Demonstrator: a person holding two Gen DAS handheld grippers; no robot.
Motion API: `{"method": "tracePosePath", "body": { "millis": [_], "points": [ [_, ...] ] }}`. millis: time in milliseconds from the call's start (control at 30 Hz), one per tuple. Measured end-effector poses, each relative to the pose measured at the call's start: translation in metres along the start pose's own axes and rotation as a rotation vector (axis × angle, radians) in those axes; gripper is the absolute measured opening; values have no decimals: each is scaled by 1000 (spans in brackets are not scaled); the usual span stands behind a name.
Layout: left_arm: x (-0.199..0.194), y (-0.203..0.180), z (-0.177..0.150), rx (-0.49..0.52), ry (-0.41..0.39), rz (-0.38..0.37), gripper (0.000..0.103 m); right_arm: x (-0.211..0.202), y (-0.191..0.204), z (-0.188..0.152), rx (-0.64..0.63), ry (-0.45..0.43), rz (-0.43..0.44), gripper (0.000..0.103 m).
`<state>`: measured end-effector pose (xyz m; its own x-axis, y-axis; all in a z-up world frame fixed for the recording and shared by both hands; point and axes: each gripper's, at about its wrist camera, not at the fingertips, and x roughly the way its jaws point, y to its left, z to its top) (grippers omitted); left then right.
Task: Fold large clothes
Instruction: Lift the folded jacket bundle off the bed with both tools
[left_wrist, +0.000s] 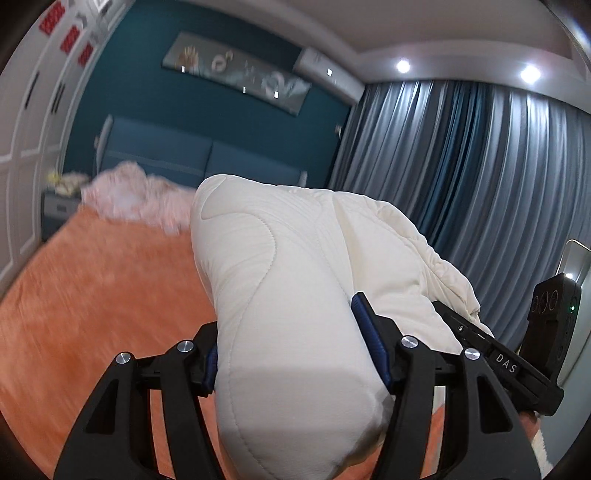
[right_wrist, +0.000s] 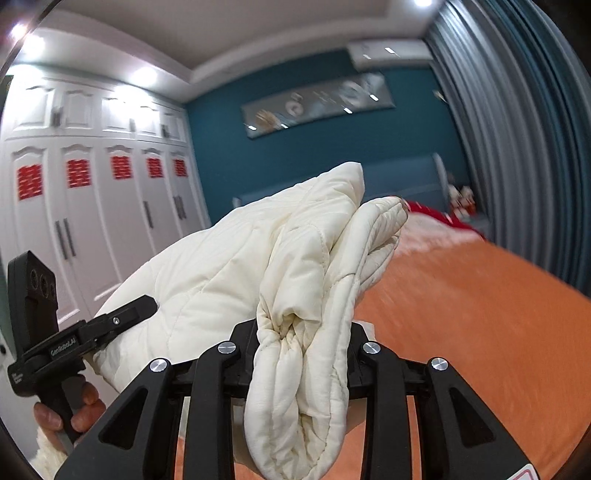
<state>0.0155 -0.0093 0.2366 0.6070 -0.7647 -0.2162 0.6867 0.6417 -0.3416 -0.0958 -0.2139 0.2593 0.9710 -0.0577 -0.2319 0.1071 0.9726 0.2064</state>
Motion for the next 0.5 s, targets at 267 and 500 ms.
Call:
{"method": "tracePosePath", "body": {
  "millis": [267,500],
  "points": [
    [4,77,11,47,-59,57,59,78,31,-4,-26,6,106,29],
    [54,148,-23,24,23,105,59,172,30,-52,-12,129,100,29]
  ]
}}
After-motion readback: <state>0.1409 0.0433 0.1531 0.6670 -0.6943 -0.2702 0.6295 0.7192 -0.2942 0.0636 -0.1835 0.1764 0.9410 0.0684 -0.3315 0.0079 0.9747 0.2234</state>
